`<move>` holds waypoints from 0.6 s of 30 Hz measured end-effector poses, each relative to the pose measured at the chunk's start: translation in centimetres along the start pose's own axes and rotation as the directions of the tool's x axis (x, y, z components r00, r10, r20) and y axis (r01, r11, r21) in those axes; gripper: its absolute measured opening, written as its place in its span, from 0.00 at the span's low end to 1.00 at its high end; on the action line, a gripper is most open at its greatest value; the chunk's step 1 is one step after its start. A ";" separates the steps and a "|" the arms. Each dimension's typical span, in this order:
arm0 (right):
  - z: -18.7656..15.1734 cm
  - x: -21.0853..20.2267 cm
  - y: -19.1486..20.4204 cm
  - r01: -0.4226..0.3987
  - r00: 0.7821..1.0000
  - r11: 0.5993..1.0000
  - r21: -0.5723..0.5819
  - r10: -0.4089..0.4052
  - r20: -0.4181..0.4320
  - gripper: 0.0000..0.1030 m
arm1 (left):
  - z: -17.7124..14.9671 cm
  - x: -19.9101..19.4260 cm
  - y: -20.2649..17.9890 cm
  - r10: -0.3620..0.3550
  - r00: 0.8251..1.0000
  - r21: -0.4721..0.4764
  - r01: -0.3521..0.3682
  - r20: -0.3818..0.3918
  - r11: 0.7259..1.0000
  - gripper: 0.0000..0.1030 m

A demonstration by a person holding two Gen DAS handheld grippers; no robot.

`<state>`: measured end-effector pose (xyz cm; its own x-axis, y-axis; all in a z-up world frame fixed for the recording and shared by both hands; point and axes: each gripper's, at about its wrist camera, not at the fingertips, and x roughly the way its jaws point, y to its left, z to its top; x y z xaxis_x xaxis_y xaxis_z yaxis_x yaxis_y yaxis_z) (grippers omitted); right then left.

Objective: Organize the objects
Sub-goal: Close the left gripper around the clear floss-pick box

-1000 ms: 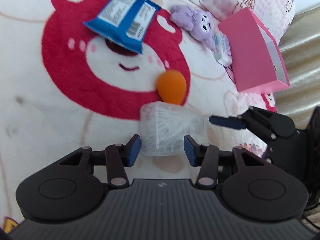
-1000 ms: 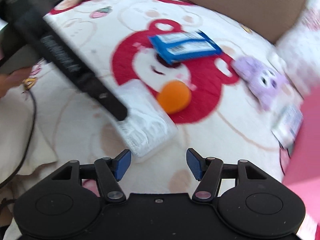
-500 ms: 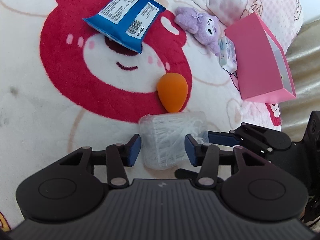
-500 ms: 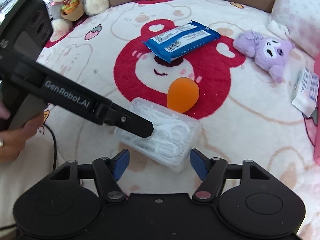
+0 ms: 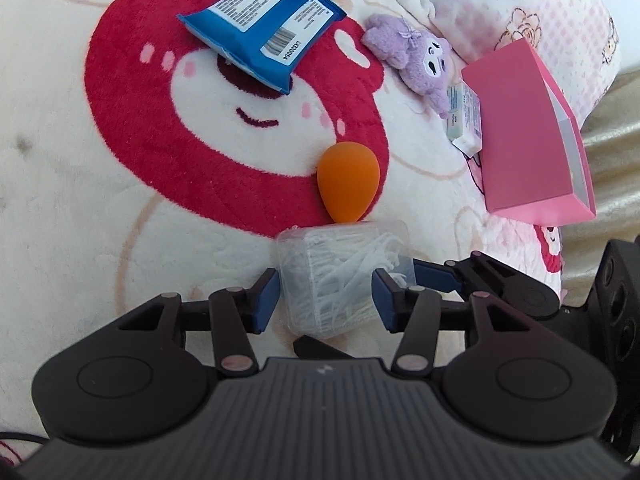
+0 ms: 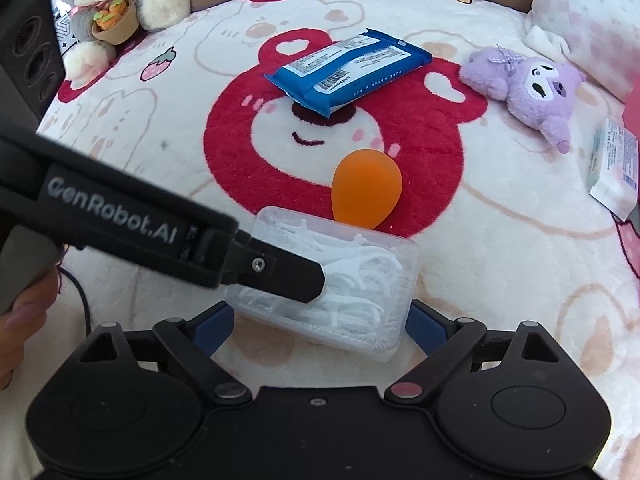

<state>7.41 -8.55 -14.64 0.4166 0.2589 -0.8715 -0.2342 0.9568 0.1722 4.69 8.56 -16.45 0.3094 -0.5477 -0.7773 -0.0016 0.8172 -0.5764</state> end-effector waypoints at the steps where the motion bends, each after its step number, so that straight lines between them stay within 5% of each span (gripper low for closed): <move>1: 0.0 0.0 -0.1 -0.006 1.000 1.000 0.004 0.006 0.003 0.93 | -0.1 0.0 -0.1 0.005 1.000 0.008 -0.005 0.004 1.000 0.49; 18: -0.8 -1.4 1.3 0.035 0.998 0.992 -0.118 -0.028 0.061 0.91 | -1.1 -1.2 -1.3 0.017 0.999 0.022 -0.018 0.041 1.000 0.49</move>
<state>5.83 -7.76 -13.50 0.4758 0.2392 -0.8464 -0.3215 0.9430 0.0858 3.25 7.93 -15.07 0.3477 -0.5262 -0.7760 0.0137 0.8304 -0.5570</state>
